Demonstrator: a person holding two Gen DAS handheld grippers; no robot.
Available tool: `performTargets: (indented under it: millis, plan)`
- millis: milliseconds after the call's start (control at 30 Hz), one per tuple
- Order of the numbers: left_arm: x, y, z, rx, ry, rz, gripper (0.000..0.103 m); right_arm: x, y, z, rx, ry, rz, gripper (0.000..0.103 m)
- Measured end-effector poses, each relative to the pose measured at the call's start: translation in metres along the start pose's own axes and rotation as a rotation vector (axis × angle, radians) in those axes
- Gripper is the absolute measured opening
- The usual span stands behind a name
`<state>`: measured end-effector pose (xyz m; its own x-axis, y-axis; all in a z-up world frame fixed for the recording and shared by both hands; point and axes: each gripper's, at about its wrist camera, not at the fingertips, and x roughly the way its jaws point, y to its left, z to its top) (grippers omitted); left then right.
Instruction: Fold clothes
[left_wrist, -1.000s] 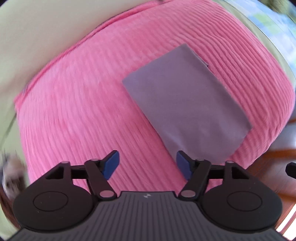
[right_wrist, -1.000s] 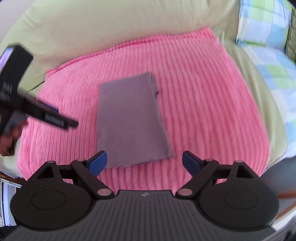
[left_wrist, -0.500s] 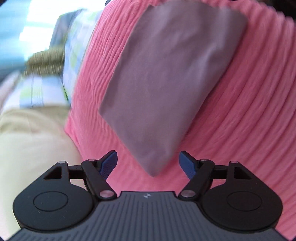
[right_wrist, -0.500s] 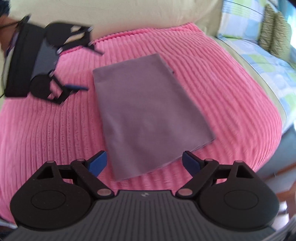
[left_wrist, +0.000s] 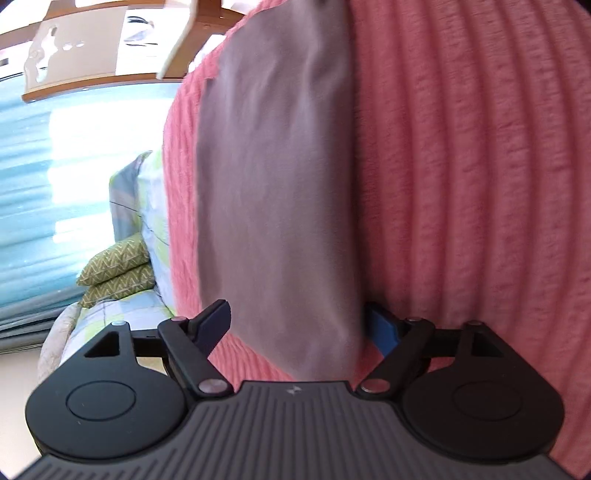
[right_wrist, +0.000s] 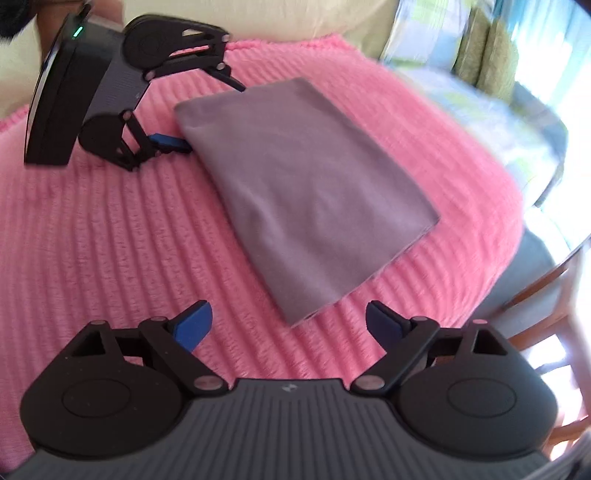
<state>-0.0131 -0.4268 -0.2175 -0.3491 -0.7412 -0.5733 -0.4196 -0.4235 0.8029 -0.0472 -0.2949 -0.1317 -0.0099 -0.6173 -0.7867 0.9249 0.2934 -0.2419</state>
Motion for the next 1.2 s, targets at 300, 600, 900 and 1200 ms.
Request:
performTargets:
  millis: [300,600,900,1200]
  plan:
    - [0.005,0.002,-0.005,-0.038,-0.032,-0.032,0.023,0.028,0.064,-0.003,-0.328,-0.034,-0.236,0.03]
    - [0.013,0.006,-0.008,-0.055,-0.052,-0.039,0.028,0.049,0.077,0.003,-0.411,-0.096,-0.395,0.052]
    - [-0.009,0.037,-0.005,-0.237,0.021,-0.101,0.013,0.043,0.025,0.034,-0.466,-0.083,-0.155,0.004]
    - [-0.054,0.095,-0.031,-0.559,0.344,-0.036,0.013,0.012,-0.041,0.135,-0.793,-0.24,0.011,0.004]
